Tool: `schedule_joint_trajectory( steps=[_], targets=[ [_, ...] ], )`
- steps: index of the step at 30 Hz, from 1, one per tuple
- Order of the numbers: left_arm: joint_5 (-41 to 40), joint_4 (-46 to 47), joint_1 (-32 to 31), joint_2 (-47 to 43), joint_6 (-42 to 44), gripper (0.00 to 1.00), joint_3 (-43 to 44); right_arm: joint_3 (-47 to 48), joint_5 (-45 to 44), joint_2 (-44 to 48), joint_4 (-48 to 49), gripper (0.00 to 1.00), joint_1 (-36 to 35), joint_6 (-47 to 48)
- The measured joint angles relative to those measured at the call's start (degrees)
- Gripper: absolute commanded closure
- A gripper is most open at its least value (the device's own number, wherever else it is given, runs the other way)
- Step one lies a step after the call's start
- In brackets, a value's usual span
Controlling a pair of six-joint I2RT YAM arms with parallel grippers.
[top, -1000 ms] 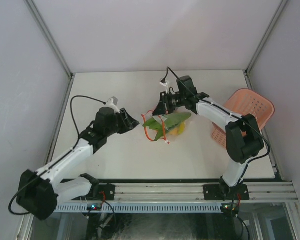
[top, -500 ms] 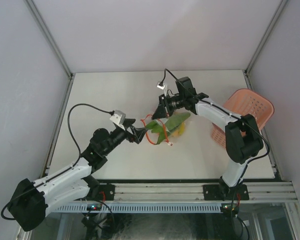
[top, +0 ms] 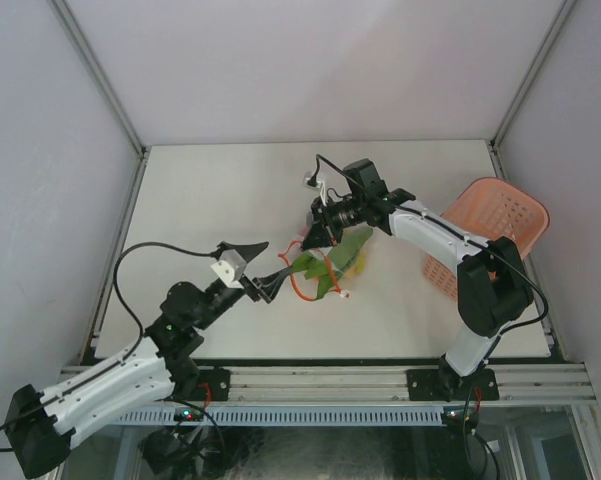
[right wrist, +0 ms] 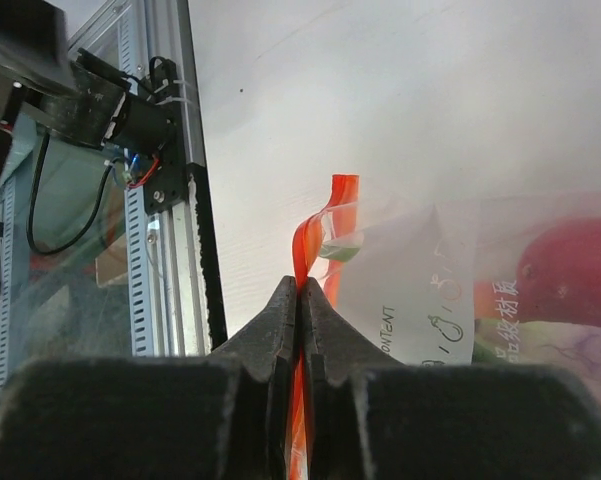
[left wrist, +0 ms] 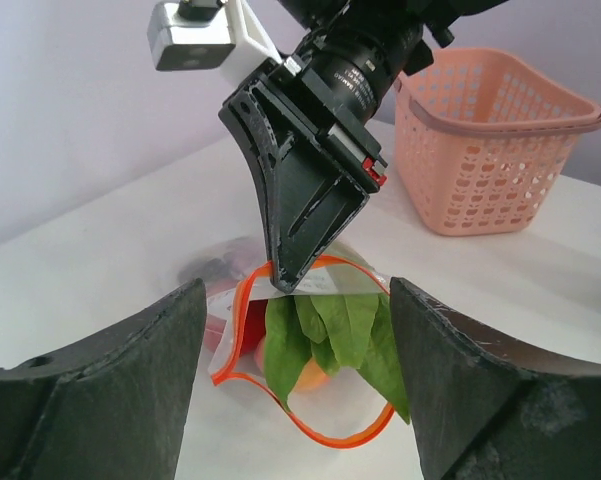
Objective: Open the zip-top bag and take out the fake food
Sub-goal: Pick up the fake vegetable from the zipper food storage bag.
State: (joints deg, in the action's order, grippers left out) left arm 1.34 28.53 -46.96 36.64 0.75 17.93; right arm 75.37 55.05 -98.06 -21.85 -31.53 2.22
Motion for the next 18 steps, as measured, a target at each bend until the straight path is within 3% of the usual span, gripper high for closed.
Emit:
schedule_joint_trajectory(
  steps=[7,13,18],
  targets=[
    [0.1,-0.6,-0.6,-4.7,-0.7,0.28,-1.4,0.0,-0.7,0.1,0.0,1.0,-0.2,-0.5],
    [0.1,1.2,-2.1,-4.3,-1.5,0.28,-4.6,-2.9,-0.5,2.4,1.1,1.0,-0.4,-1.2],
    [-0.3,4.9,-2.3,-0.8,-4.0,0.34,-6.5,-3.1,0.0,2.5,1.7,1.0,0.3,-1.8]
  ],
)
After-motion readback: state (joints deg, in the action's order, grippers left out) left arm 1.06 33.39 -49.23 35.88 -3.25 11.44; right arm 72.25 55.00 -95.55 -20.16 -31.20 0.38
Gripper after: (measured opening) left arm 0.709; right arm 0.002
